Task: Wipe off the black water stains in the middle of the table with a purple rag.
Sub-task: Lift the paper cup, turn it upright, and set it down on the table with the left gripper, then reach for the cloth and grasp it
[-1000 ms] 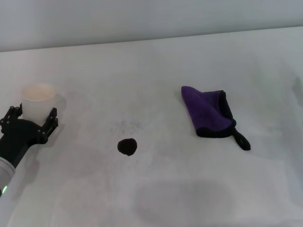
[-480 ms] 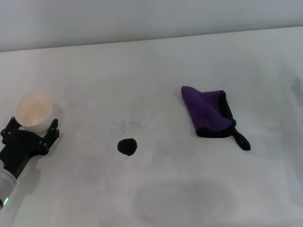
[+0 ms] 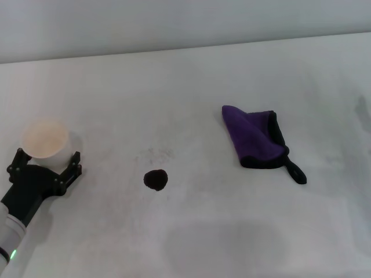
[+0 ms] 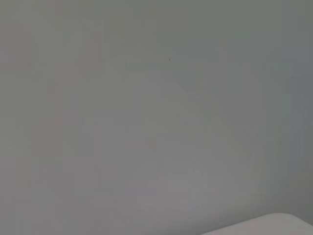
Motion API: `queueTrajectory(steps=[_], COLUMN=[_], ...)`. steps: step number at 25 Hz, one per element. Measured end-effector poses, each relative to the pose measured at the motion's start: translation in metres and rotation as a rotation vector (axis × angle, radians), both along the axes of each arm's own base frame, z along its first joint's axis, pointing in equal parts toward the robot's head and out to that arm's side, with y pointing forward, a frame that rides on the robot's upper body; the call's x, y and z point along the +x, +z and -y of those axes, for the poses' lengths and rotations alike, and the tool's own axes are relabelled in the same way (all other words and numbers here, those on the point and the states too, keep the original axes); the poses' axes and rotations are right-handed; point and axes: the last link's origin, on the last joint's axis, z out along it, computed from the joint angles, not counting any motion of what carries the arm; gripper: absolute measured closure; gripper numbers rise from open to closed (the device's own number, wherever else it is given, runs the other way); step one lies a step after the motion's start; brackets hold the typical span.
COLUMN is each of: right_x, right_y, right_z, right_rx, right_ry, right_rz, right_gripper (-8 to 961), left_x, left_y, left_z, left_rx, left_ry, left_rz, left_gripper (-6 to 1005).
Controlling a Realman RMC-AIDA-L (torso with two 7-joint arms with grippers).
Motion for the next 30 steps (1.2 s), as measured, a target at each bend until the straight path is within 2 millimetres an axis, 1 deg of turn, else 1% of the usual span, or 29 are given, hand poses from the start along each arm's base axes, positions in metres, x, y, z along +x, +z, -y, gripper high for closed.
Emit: queueTrajectory(steps=[8, 13, 18, 22, 26, 30], right_x=[-0.002, -0.003, -0.005, -0.008, -0.02, -0.045], right_y=[-0.001, -0.001, 0.001, 0.004, 0.002, -0.001], right_z=[-0.001, -0.001, -0.001, -0.001, -0.007, -0.023], right_rx=[0.001, 0.004, 0.019, 0.038, -0.027, -0.198], right_ry=[0.009, 0.013, 0.03, 0.053, 0.165, 0.364], right_rz=[-0.006, -0.006, -0.01, -0.051, -0.078, -0.056], right_gripper=[180, 183, 185, 188, 190, 192], left_x=[-0.005, -0.007, -0.009, -0.009, -0.012, -0.022], left_y=[0.001, 0.0, 0.005, 0.01, 0.023, 0.039], left_z=[0.01, 0.024, 0.039, 0.054, 0.064, 0.062], left_rx=[0.017, 0.031, 0.07, 0.117, 0.198, 0.282], left_ry=[0.017, 0.036, 0.027, 0.028, 0.024, 0.062], left_rz=[0.01, 0.04, 0.066, 0.108, 0.132, 0.136], left_gripper=[105, 104, 105, 105, 106, 106])
